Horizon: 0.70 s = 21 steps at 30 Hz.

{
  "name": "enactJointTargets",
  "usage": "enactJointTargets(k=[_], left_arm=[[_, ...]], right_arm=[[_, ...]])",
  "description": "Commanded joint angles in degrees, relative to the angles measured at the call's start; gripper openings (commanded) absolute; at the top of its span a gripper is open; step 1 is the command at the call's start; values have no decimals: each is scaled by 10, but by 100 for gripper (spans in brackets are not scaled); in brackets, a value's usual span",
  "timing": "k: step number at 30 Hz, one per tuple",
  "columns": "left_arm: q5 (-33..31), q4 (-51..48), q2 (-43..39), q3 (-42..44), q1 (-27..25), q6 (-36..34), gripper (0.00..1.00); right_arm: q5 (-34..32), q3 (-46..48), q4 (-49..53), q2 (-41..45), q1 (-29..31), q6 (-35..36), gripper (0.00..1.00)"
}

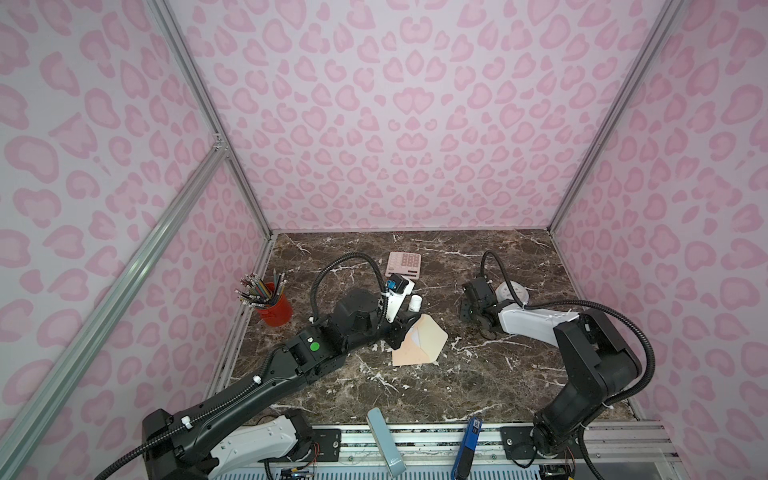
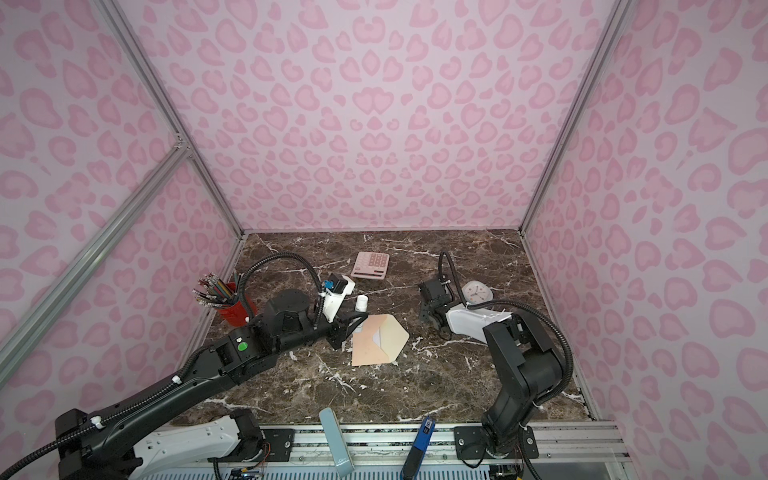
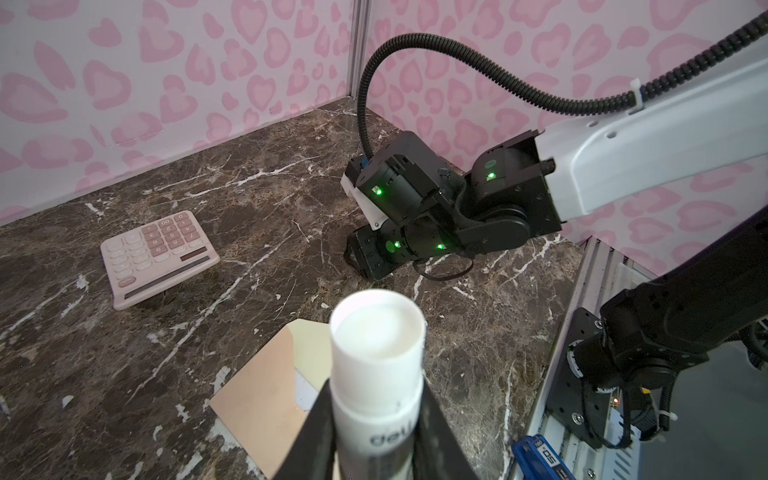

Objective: Place the letter into the envelope and seal it

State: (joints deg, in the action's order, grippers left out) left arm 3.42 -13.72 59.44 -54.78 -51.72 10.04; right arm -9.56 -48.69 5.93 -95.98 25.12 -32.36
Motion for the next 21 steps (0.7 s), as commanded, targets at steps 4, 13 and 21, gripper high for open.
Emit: enactJointTargets(k=[4,13,21], left_arm=[[-11,22,-2,1,0,-2,10],[-24,74,-23,22,0,22,10],[-15,123,-50,40,2,37,10]], right_arm=[[-6,-32,33,38,4,1,60],[-2,-38,69,199,43,40,62],[63,127,-105,420,158,124,59]])
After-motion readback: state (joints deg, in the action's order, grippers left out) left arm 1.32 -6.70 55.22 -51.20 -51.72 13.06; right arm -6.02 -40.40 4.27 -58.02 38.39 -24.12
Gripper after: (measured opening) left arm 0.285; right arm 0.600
